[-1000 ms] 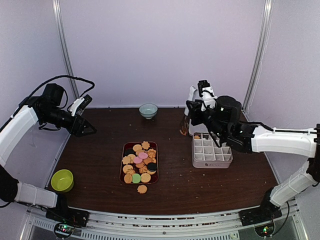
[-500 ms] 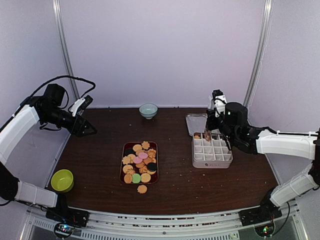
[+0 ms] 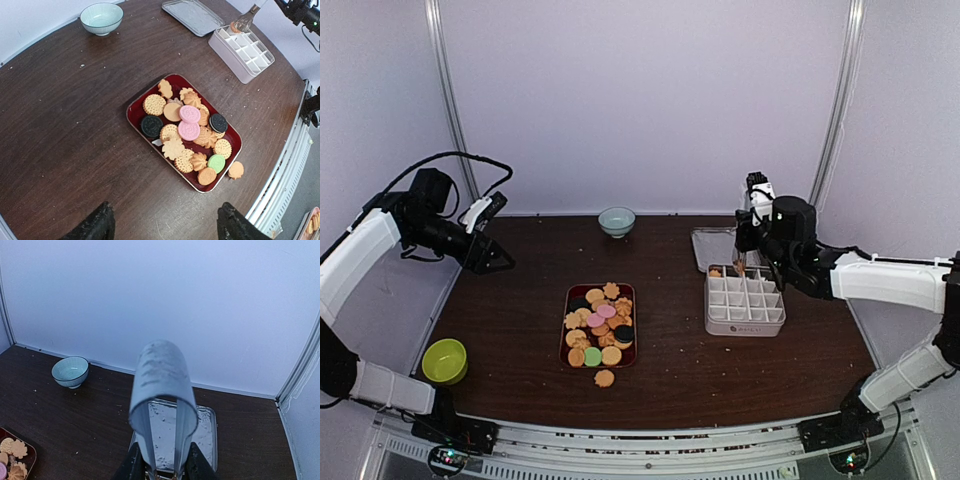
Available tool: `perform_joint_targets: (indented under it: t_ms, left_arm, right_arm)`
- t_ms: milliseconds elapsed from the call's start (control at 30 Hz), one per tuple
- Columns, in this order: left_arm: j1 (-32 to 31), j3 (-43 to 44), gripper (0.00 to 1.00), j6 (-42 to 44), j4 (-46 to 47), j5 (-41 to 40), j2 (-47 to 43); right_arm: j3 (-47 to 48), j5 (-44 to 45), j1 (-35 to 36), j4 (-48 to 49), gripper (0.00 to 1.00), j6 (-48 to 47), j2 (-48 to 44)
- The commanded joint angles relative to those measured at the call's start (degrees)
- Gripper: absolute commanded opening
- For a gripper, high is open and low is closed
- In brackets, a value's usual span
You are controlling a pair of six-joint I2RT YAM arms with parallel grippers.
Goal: Pack the cookies
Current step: Place the fake cookies in the empty pocket of the box.
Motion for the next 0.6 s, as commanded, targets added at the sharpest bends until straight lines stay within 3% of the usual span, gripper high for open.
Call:
perform_joint_targets:
  t_ms: [0,167,367,567]
  left_arm:
    - [0.4,1.3,0.73,-0.2,0.3,1.3,0.3]
    - [0.5,1.3,0.73,-0.2,0.3,1.1,0.3]
    - [0.4,1.1,0.73,-0.1,0.4,1.2,0.0]
    - [0.4,1.4,0.73,-0.2,0.3,1.6,0.1]
  right_arm:
    - [2.9,-1.3,-0.3,2.5,0.00,-0.4,1.9]
    - [4.1,-1.7,-0.6,2.3,0.00,-1.0,4.2]
    - [4.0,-2.7,-0.7,1.6,0.26,-0.8,4.8]
    - [3.5,-3.0,-0.7,1.7,0.32,-0.4,3.4]
